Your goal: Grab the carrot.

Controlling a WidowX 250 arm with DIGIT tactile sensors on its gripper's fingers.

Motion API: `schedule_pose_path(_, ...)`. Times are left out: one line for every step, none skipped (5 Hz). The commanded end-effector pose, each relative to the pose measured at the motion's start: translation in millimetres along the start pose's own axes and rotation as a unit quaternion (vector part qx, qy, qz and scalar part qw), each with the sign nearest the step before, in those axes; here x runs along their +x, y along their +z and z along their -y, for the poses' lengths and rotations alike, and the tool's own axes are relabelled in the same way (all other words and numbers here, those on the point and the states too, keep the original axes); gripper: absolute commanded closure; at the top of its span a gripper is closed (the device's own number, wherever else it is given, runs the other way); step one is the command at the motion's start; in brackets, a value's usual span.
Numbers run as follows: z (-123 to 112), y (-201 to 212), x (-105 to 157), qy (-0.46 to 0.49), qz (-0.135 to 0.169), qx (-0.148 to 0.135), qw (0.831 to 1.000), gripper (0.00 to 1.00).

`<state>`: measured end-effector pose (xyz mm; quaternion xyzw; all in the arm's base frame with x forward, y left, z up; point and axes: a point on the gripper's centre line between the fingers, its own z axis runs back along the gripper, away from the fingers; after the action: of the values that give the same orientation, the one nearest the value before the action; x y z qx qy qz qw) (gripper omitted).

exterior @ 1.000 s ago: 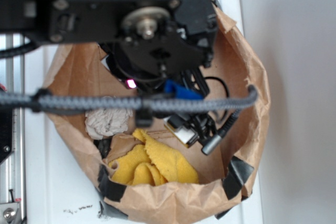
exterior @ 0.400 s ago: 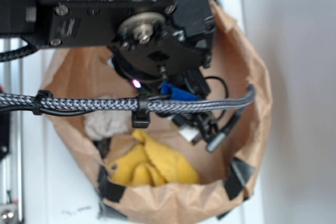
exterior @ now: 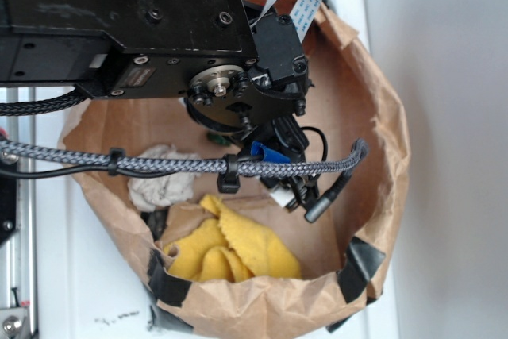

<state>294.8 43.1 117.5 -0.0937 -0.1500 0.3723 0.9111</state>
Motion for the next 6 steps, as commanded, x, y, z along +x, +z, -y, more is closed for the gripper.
schedule_pose_path(-32,-5,32,0.015,0.057,0.031,0.998,0.00)
schedule_pose_path(-41,-11,37,0.035,0.079,0.044,0.995,0.00)
schedule_pose_path(-57,-10,39,0.062,0.104,0.063,0.991,0.00)
schedule_pose_path(-77,4,39,0.099,0.095,0.064,0.988,0.00)
schedule_pose_path(-89,16,35,0.082,0.085,0.070,0.991,0.00)
schedule_pose_path(-96,3,37,0.094,0.109,0.088,0.986,0.00)
